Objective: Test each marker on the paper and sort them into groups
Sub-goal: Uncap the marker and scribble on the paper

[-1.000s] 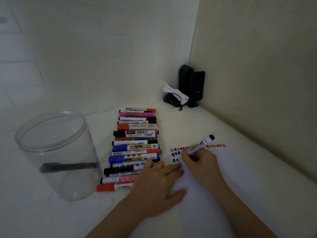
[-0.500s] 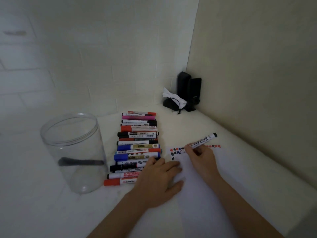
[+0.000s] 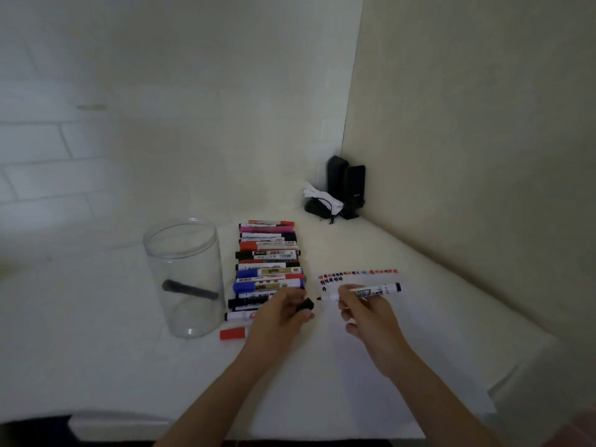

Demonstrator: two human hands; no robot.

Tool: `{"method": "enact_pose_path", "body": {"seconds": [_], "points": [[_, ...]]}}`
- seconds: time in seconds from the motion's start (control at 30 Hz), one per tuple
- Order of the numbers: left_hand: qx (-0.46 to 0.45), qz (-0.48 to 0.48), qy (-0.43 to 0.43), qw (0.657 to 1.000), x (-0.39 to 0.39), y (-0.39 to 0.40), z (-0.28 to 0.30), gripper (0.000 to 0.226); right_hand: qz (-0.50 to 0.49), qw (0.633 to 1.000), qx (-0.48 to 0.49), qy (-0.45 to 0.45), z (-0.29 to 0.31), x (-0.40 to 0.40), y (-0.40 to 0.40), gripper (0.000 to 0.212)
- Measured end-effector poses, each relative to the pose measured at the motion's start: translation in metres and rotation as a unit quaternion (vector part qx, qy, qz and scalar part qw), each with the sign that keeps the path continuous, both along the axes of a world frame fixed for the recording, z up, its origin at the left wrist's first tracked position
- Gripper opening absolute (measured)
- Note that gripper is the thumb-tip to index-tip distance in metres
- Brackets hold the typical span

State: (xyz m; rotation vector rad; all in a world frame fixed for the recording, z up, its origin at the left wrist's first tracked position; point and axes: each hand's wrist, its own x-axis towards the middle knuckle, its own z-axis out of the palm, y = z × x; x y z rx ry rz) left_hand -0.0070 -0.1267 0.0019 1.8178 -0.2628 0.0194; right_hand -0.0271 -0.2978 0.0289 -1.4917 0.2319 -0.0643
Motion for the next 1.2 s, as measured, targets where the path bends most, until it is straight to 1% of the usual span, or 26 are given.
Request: {"method": "enact_pose_path", "body": {"seconds": [0.07, 0.17, 0.47, 0.6, 0.7, 0.8, 0.97, 1.03, 1.1, 1.2], "points": [[-0.015, 0.006, 0.013, 1.0, -0.008, 0.008, -0.001, 0.021, -0.008, 1.0, 0.001, -0.001, 0.002, -0.008, 0.005, 0.019], [0.004, -0.002, -0.004, 1.0, -0.016, 0.022, -0.001, 0.017, -0.007, 1.0, 0.007, -0.004, 0.005, -0.016, 0.011, 0.022], [-0.04, 0.006, -0.029, 0.999, -0.04, 0.032, 0.012, 0.018, 0.038, 0.999, -0.006, -0.017, 0.007, -0.031, 0.035, 0.027], [-0.014, 0.008, -0.038, 0.999, -0.041, 0.036, 0.011, 0.017, 0.056, 0.998, -0.005, -0.013, 0.002, -0.035, 0.042, 0.027], [0.009, 0.021, -0.056, 0.998, -0.041, 0.039, 0.007, 0.017, 0.042, 0.999, 0.017, -0.013, 0.0, -0.035, 0.047, 0.027], [0.045, 0.04, -0.111, 0.992, -0.043, 0.043, 0.005, 0.018, 0.041, 0.998, 0.034, -0.012, -0.002, -0.035, 0.052, 0.029], [0.064, 0.036, -0.166, 0.983, -0.041, 0.05, 0.009, 0.018, 0.058, 0.995, 0.075, 0.018, -0.004, -0.036, 0.06, 0.024], [0.068, 0.025, -0.155, 0.985, -0.04, 0.054, 0.007, 0.02, 0.084, 0.988, 0.117, 0.063, -0.001, -0.035, 0.058, 0.024], [0.056, 0.015, -0.122, 0.991, -0.039, 0.059, 0.005, 0.022, 0.114, 0.975, 0.16, 0.107, 0.003, -0.034, 0.054, 0.026], [0.032, 0.039, -0.091, 0.995, -0.039, 0.065, 0.002, 0.023, 0.097, 0.965, 0.205, 0.13, 0.003, -0.033, 0.046, 0.028]]}}
